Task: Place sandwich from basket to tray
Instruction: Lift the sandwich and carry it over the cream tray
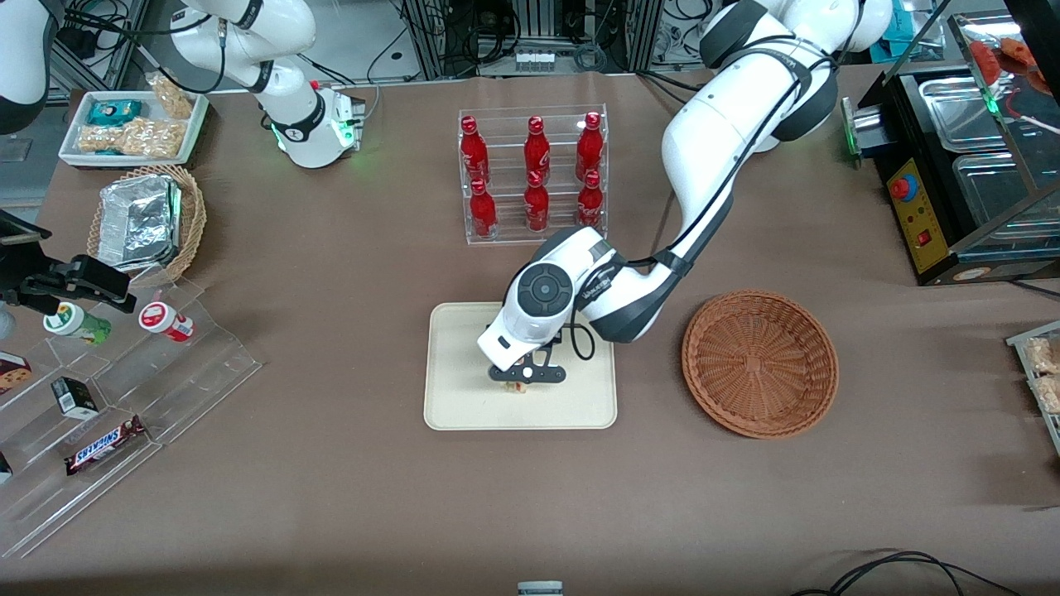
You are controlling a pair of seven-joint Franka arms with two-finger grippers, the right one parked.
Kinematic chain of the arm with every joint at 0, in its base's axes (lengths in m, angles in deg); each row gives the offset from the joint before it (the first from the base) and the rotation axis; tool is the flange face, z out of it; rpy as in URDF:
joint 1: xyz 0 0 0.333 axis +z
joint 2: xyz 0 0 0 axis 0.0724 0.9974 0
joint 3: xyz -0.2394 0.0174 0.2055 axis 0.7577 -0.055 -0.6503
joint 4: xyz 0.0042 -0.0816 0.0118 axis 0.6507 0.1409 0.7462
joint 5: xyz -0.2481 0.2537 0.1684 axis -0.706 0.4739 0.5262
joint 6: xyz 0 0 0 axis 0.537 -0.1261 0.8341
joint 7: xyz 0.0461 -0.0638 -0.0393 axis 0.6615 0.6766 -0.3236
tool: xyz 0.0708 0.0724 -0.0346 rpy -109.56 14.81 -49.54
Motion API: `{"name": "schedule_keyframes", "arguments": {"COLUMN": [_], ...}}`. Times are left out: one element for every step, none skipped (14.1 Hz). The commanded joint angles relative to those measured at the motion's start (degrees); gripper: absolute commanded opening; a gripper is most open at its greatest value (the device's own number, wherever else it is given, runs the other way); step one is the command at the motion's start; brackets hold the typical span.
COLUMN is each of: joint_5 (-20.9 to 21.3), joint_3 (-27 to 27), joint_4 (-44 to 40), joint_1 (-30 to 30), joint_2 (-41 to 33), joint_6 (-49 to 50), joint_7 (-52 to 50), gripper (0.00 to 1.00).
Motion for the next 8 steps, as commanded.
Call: {"name": "schedule_keyframes", "arguments": {"joint_5": [1.1,1.2,1.2,1.2,1.2,1.0,0.6,0.3], "joint_3": [-1.6,-1.7,-1.7,-1.7,-2.7,-5.1,-6.2,-6.2], "joint_4": [-2.7,-2.6,-2.7,-2.7,-2.7,-2.6,-2.5,-2.5], "joint_1": [-1.2,-1.3,-1.1,-0.7,-0.5,-0.5,-0.5,1.0], "joint_2": [1.7,1.7,1.5,0.9,-0.6,-2.6,-5.3,-7.5], "joint_6": [-2.0,-2.1,-2.1,-1.7,-1.4,-0.7,2.2,6.3], "joint_7": [-4.7,-4.8,-4.8,-4.9,-4.9,-5.0,-5.0,-4.3], "gripper": [0.52,0.53,0.6,0.67,0.85,1.0,1.0,1.0]}}
